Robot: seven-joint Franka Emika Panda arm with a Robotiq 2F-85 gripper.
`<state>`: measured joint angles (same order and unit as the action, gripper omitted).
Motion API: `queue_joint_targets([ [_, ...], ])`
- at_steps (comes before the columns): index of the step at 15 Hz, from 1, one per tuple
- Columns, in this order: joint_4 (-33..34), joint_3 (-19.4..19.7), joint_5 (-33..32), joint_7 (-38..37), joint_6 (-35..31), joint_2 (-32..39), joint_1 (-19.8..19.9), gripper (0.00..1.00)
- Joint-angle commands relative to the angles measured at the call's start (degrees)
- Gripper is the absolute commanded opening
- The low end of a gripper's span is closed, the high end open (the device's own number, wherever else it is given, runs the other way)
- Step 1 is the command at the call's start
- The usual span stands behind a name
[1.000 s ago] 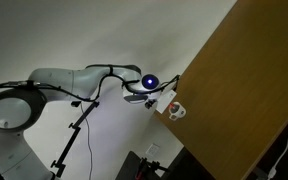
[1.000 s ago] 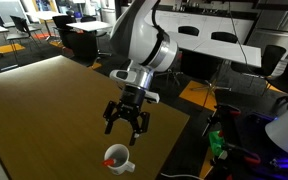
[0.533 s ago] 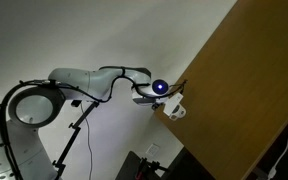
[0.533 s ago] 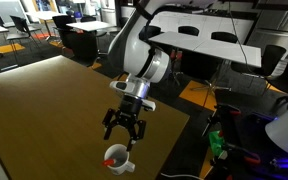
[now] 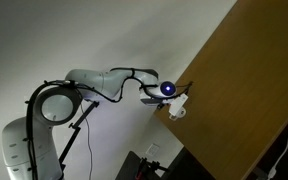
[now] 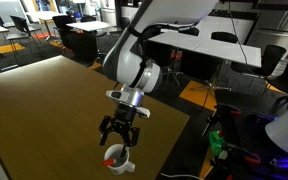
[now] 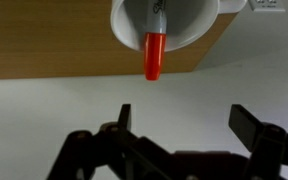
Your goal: Remove the marker from the mug cup and place it on the table
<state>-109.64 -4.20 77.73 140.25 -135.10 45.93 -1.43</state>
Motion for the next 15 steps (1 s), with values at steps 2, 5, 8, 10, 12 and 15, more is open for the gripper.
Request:
queue_joint_targets([
  [2,3.7,-1.1,4.1,4.1,-0.9,3.5,0.1,1.0],
  [5,5.1,-1.3,5.8,5.1,-0.8,5.3,-0.2,1.0],
  [8,6.3,-1.6,7.4,6.3,-0.5,7.1,-0.5,1.0],
  [10,7.0,-1.7,8.4,6.8,-0.4,8.1,-0.7,1.0],
  [12,7.4,-1.5,9.3,6.8,-0.4,8.9,-0.9,0.99],
  [15,8.0,-1.3,10.2,6.6,-0.5,9.8,-1.1,0.9],
])
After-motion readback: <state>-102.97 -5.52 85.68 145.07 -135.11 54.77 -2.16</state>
